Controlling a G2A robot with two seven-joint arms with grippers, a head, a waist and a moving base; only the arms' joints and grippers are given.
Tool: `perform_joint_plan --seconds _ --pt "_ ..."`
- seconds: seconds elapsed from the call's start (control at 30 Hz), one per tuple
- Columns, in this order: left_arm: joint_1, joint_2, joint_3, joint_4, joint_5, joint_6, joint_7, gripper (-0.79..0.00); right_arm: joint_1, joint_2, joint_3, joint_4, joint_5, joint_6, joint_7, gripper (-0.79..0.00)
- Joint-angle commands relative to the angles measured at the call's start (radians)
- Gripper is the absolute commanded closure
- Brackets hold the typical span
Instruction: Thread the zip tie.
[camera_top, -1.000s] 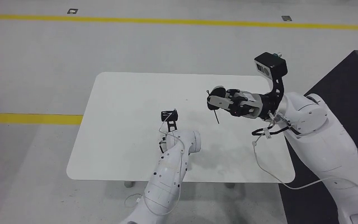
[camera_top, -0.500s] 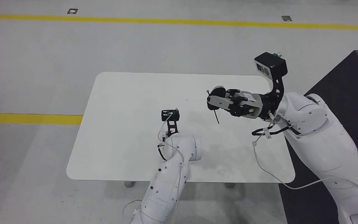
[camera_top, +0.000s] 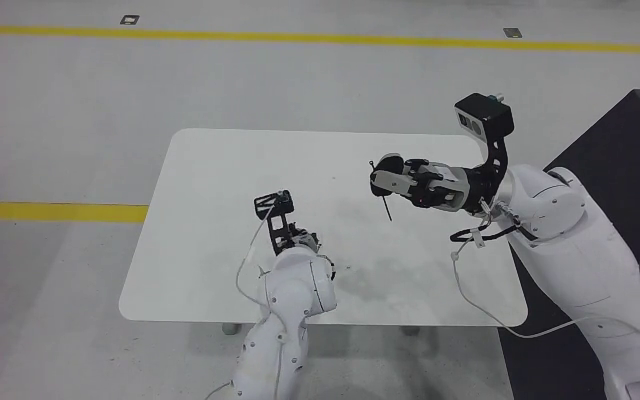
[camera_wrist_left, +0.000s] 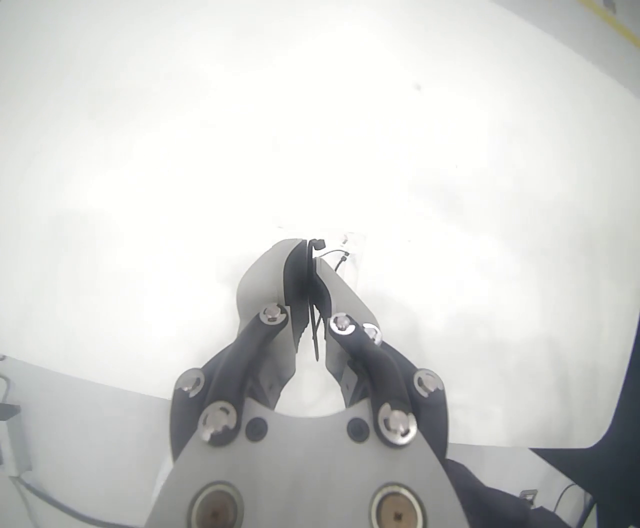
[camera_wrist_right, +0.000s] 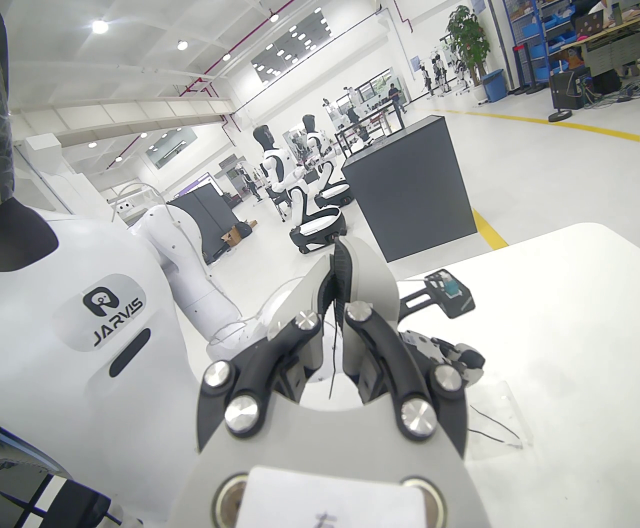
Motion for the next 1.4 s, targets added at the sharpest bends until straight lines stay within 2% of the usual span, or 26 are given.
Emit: perform_joint_plan --seconds 0.0,0.07,0.2,0.4,0.5,0.9,0.97,1.07,1.13,1.23,1.3,1.37 --pt "0.019 0.008 -0.014 -0.044 -0.024 0.026 0.041 0.000 0.000 0.000 0.000 0.000 0.000 0.000 0.000 0.000" --pt "0.037 0.015 -0.036 -0.068 -0.053 0.054 0.071 0.000 -0.003 0.000 0.001 0.001 -0.002 0.005 -0.005 0.000" --pt "0.062 0.024 -0.075 -0.121 -0.114 0.044 0.127 0.000 -0.033 -0.001 0.012 0.032 0.030 0.101 -0.034 0.000" --pt "0.116 0.037 -0.120 -0.217 -0.207 0.003 0.185 0.000 -0.088 0.011 0.068 0.093 0.353 0.275 0.126 0.000" --pt "0.127 0.041 -0.120 -0.219 -0.260 -0.028 0.184 0.000 -0.109 0.015 0.102 0.114 0.466 0.369 0.182 0.000" --pt "0.127 0.041 -0.120 -0.219 -0.260 -0.028 0.184 0.000 -0.105 0.016 0.117 0.104 0.443 0.369 0.193 0.000" --pt "0.135 0.043 -0.124 -0.213 -0.311 -0.051 0.177 0.000 -0.128 0.011 0.101 0.102 0.524 0.471 0.166 0.000" --pt "0.139 0.048 -0.144 -0.245 -0.443 -0.192 0.185 0.000 -0.133 0.004 0.085 0.125 0.746 0.725 0.202 0.000" --pt "0.136 0.052 -0.177 -0.270 -0.533 -0.264 0.172 0.000 -0.123 0.001 0.077 0.158 0.832 0.875 0.230 0.000" --pt "0.116 0.061 -0.243 -0.269 -0.630 -0.348 0.140 0.000 -0.108 -0.010 0.043 0.220 0.911 1.017 0.246 0.000" --pt "0.089 0.064 -0.272 -0.249 -0.712 -0.387 0.104 0.000 -0.094 -0.019 0.016 0.261 0.926 1.069 0.238 0.000" --pt "0.067 0.065 -0.302 -0.226 -0.788 -0.380 0.094 0.000 -0.093 -0.030 -0.008 0.287 0.993 1.140 0.222 0.000"
